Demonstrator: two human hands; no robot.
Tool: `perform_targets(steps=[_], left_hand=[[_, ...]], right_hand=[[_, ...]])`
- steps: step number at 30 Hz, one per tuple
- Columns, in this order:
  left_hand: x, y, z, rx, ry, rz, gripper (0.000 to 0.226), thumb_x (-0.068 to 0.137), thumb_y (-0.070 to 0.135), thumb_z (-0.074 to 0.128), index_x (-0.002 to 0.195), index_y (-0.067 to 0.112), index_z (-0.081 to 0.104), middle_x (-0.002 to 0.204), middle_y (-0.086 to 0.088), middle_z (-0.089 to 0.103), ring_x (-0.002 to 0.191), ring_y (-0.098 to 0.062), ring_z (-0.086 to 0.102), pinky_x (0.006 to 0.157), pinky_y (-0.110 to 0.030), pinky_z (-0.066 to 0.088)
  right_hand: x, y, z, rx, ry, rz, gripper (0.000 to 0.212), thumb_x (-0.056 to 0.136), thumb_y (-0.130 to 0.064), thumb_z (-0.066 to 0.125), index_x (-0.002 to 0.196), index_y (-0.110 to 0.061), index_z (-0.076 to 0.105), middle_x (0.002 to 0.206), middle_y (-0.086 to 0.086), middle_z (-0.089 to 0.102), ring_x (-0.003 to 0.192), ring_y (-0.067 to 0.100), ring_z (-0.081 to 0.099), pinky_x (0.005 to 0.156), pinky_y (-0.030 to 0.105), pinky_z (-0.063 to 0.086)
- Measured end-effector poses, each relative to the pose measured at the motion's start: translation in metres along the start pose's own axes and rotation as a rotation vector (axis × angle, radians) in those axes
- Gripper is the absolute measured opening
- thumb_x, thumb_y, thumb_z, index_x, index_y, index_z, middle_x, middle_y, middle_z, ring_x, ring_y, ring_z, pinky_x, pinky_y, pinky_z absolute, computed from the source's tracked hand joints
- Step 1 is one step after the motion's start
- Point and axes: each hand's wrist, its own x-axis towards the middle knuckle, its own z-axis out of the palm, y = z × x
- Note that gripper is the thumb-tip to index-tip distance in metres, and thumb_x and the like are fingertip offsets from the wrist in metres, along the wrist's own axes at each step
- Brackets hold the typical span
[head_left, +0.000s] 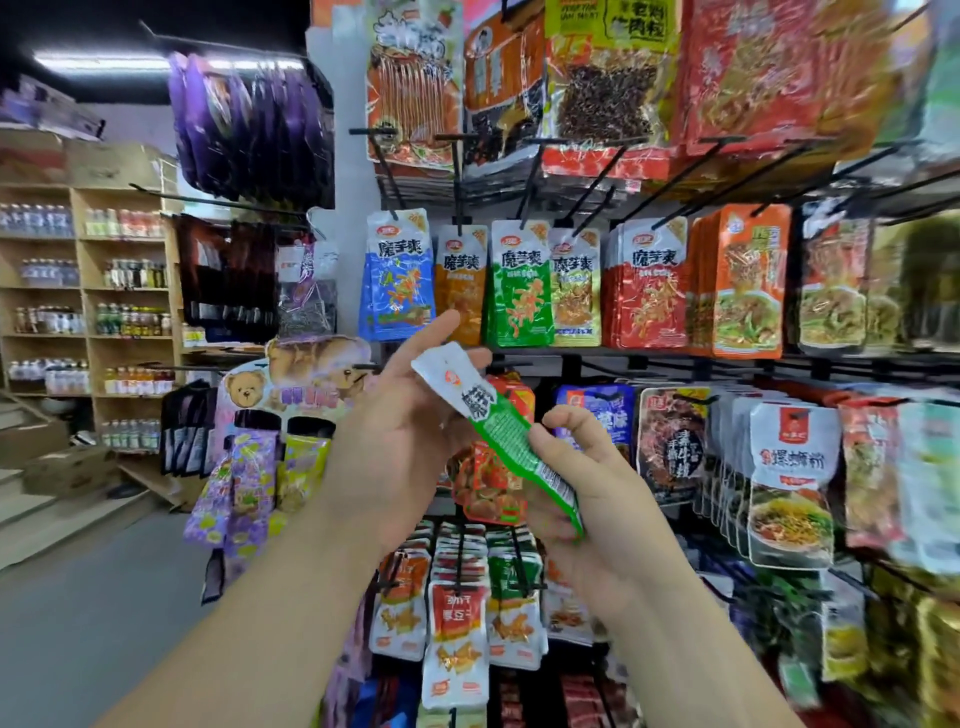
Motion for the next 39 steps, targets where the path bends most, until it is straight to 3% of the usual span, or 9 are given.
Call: perform_targets(steps=[4,10,15,19,24,28,30,32,39], left_hand=[[0.012,-0.012,0.020,0.258,0.077,0.122,0.009,0.086,0.019,0.070,0.085,0.027,0.075,0.080,0.005,0.068,0.071,-0.010,0.060,0.067,-0.028,0.047],[0.032,-0.016,0.032,0.421,0.200,0.115,0.018,0.098,0.007,0.068,0.082,0.012,0.061,0.075,-0.005,0.073,0.066,-0.017,0.069,0.060,-0.032,0.059],[0.042,-0.016,0.039,0.642,0.105,0.143,0.016,0.093,0.005,0.075,0.080,0.012,0.068,0.067,0.001,0.073,0.061,-0.012,0.068,0.054,-0.026,0.054],[0.051,-0.012,0.043,0.784,0.063,0.236,0.012,0.093,0.012,0.077,0.083,0.019,0.075,0.067,0.004,0.072,0.060,-0.012,0.063,0.058,-0.028,0.049],[0.068,0.016,0.006,1.200,0.252,0.440,0.021,0.099,0.034,0.066,0.082,0.025,0.073,0.077,0.008,0.071,0.078,-0.018,0.066,0.076,-0.038,0.055],[0.084,0.019,-0.037,1.551,0.249,0.317,0.028,0.102,0.035,0.062,0.085,0.016,0.073,0.082,-0.003,0.072,0.083,-0.029,0.065,0.074,-0.040,0.051],[0.089,0.016,-0.048,1.639,0.205,0.235,0.036,0.104,0.039,0.058,0.076,0.016,0.066,0.076,-0.005,0.068,0.078,-0.030,0.062,0.068,-0.040,0.050],[0.093,0.014,-0.052,1.660,0.185,0.231,0.043,0.104,0.041,0.056,0.070,0.015,0.061,0.067,-0.004,0.062,0.071,-0.029,0.059,0.064,-0.040,0.048],[0.087,0.001,-0.054,1.707,0.274,0.316,0.056,0.101,0.057,0.044,0.062,0.018,0.044,0.059,-0.001,0.054,0.069,-0.034,0.057,0.060,-0.038,0.046]], right_hand=[[0.000,-0.007,-0.019,0.018,0.023,0.001,0.020,0.078,-0.033,0.070,0.084,-0.013,0.072,0.090,0.010,0.063,0.055,0.013,0.052,0.053,0.024,0.043],[-0.005,-0.027,-0.046,-0.184,-0.002,-0.040,0.070,0.078,-0.066,0.049,0.106,-0.010,0.079,0.111,0.012,0.078,0.096,0.023,0.072,0.097,0.045,0.049],[0.019,-0.053,-0.045,-0.670,0.053,-0.284,0.023,0.096,-0.041,0.067,0.109,-0.023,0.076,0.101,-0.002,0.078,0.091,0.015,0.073,0.075,0.033,0.057],[0.053,-0.067,-0.032,-0.857,0.107,-0.455,0.022,0.101,-0.029,0.066,0.088,-0.013,0.073,0.081,0.024,0.063,0.066,0.015,0.052,0.061,0.027,0.045],[0.097,-0.091,-0.022,-0.829,0.119,-0.467,0.032,0.099,-0.037,0.065,0.102,-0.005,0.069,0.112,0.027,0.067,0.105,0.050,0.062,0.089,0.073,0.049],[0.126,-0.113,-0.003,-0.836,0.147,-0.519,0.015,0.103,-0.027,0.062,0.099,-0.016,0.071,0.109,0.018,0.073,0.105,0.044,0.066,0.089,0.064,0.056],[0.141,-0.121,0.009,-0.853,0.163,-0.546,0.020,0.102,-0.026,0.061,0.091,-0.010,0.066,0.088,0.018,0.070,0.078,0.039,0.066,0.064,0.054,0.056],[0.153,-0.125,0.023,-0.869,0.193,-0.578,0.034,0.105,-0.025,0.057,0.075,-0.012,0.047,0.060,0.001,0.042,0.049,0.017,0.036,0.050,0.030,0.028],[0.186,-0.128,0.044,-0.842,0.327,-0.716,0.051,0.104,-0.025,0.056,0.060,-0.022,0.029,0.053,-0.006,0.024,0.053,0.017,0.023,0.056,0.029,0.022]])
